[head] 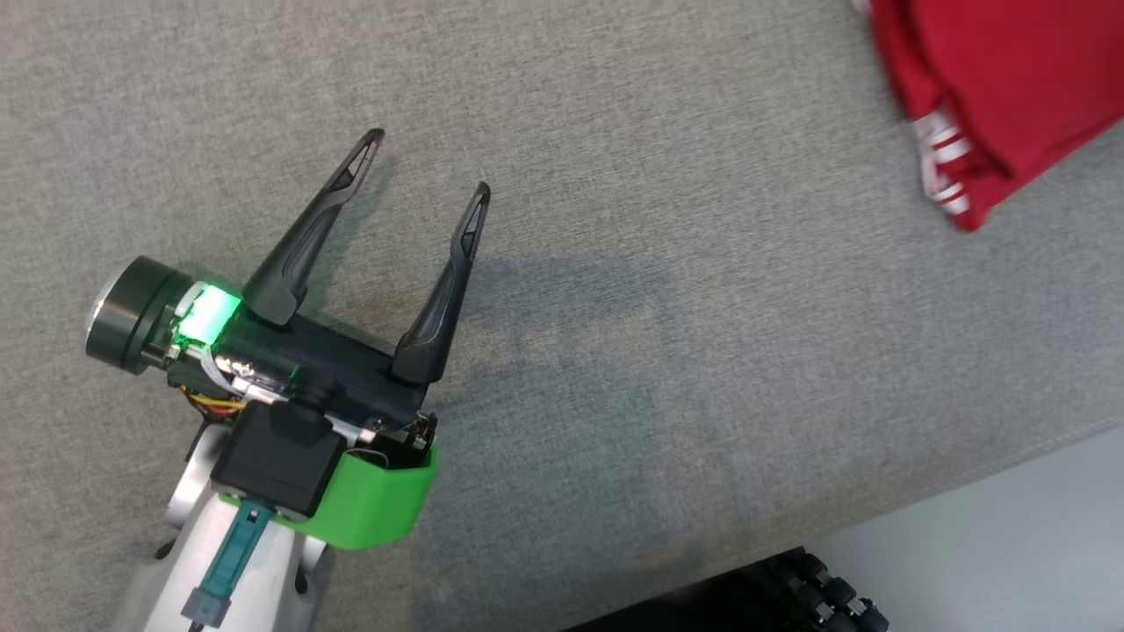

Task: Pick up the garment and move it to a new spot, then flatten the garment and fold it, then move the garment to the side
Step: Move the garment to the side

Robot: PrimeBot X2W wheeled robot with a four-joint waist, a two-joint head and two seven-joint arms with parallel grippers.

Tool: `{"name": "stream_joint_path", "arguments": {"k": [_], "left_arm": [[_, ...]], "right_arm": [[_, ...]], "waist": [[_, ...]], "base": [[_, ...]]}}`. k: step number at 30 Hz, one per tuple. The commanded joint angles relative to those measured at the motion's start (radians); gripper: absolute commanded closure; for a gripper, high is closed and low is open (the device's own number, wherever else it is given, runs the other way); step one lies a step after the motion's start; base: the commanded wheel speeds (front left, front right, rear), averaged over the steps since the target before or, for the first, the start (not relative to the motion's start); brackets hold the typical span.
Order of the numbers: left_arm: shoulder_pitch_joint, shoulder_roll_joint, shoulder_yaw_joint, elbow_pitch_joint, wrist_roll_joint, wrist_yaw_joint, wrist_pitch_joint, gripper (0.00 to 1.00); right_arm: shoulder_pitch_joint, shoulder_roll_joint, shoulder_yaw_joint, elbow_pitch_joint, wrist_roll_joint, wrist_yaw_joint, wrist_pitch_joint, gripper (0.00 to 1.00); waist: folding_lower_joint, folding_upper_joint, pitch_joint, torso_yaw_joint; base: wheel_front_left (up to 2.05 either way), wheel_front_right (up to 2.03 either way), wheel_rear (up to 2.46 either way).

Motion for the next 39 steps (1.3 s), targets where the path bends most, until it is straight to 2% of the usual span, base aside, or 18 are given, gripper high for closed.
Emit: {"name": "stream_joint_path", "arguments": {"k": [1,7,13,20,21,22,26,30,38,39], "left_arm": [[-0.018,0.009,0.0,-0.008,0.006,0.0,0.0,0.0],[-0.035,0.021,-0.003,-0.038,0.01,0.001,0.0,0.0],[-0.048,0.023,-0.015,-0.035,0.006,0.0,0.0,0.0],[-0.039,0.023,-0.019,-0.03,-0.005,0.011,0.0,0.0],[-0.038,0.021,-0.02,-0.029,-0.006,0.014,0.0,0.0],[-0.038,0.018,-0.022,-0.029,-0.008,0.018,0.0,0.0],[-0.031,0.001,-0.031,-0.017,-0.018,0.03,0.0,0.0],[0.001,-0.025,-0.024,0.006,-0.047,0.054,0.0,0.0],[0.085,-0.078,0.021,0.06,-0.133,0.102,0.0,0.0],[0.109,-0.094,0.044,0.086,-0.168,0.117,0.0,0.0]], "right_arm": [[-0.015,-0.013,-0.015,0.012,-0.007,-0.001,-0.007,1.0],[-0.03,-0.051,-0.067,0.074,-0.007,-0.001,-0.006,1.0],[-0.029,-0.029,-0.06,0.19,-0.003,-0.001,0.044,1.0],[-0.047,-0.008,-0.056,0.289,-0.034,-0.001,0.034,1.0],[-0.053,-0.004,-0.054,0.304,-0.045,-0.001,0.03,0.77],[-0.057,0.002,-0.048,0.316,-0.059,-0.001,0.025,0.0],[-0.078,0.016,-0.011,0.354,-0.156,-0.001,0.007,0.0],[-0.073,0.063,0.005,0.334,-0.25,-0.001,-0.006,0.0],[0.045,0.164,-0.093,0.181,-0.432,-0.001,-0.006,0.0],[0.09,0.209,-0.139,0.136,-0.49,-0.001,-0.006,0.0]], "waist": [[-0.0001,-0.0001,0.042,0.024],[-0.0001,-0.0001,0.077,0.03],[-0.0001,-0.0001,0.087,0.044],[-0.0001,-0.0001,0.076,0.069],[-0.0001,-0.0001,0.07,0.072],[-0.0001,-0.0001,0.064,0.075],[-0.0001,-0.0001,0.017,0.091],[-0.0001,-0.0001,-0.064,0.106],[-0.0001,-0.0001,-0.226,0.144],[-0.0001,-0.0001,-0.269,0.153]], "base": [[0.0,0.0,0.0],[0.0,0.0,0.0],[0.0,0.0,0.0],[0.0,0.0,0.0],[0.0,0.0,0.0],[0.0,0.0,0.0],[0.0,0.0,0.0],[0.0,0.0,0.0],[0.0,0.0,0.0],[0.0,0.0,0.0]]}}
